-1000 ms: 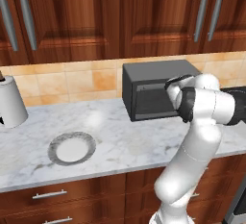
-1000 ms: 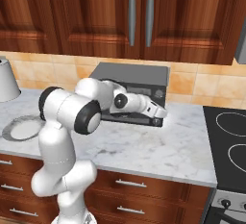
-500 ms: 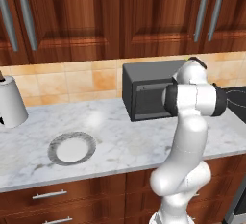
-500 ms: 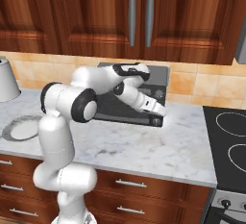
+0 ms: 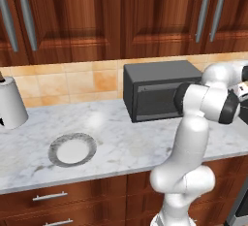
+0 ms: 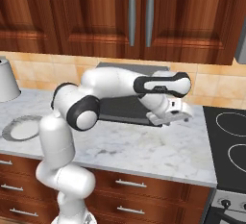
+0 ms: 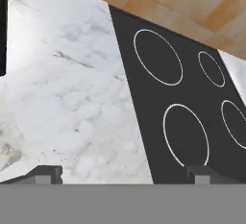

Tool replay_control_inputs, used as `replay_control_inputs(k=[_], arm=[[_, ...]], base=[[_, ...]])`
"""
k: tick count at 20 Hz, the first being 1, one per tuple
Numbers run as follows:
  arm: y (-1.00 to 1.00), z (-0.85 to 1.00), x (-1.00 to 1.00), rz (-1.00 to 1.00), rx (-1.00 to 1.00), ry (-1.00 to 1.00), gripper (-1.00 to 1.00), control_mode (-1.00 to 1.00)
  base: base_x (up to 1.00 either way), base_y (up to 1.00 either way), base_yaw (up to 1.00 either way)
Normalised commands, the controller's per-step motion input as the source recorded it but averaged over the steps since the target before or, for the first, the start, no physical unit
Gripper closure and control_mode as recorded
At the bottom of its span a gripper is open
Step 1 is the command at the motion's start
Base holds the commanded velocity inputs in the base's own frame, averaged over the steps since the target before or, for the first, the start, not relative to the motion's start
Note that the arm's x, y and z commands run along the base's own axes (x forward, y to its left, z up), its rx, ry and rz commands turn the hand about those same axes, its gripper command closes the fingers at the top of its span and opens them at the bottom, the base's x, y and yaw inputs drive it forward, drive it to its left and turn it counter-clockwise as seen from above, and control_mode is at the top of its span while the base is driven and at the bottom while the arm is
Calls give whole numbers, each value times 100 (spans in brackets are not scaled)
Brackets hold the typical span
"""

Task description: Pull the toaster oven rack outwards. Pick up the baguette from the plate and place it on the toaster oven rack. Close the toaster oven door fully and set the temperature to the lowest setting.

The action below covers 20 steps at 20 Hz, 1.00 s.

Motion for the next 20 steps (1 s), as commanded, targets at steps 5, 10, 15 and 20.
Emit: replay_control_inputs(k=[5,10,15,20], arm=[[0,55,-86,-4,18,22,-100,-100],[0,40,-98,-15,21,-9,-100,-100],[0,50,-99,-14,21,-44,-100,-100],[14,41,-60,-19,20,-61,-100,-100]], base=[[0,0,0],[0,0,0],[0,0,0],[0,0,0]])
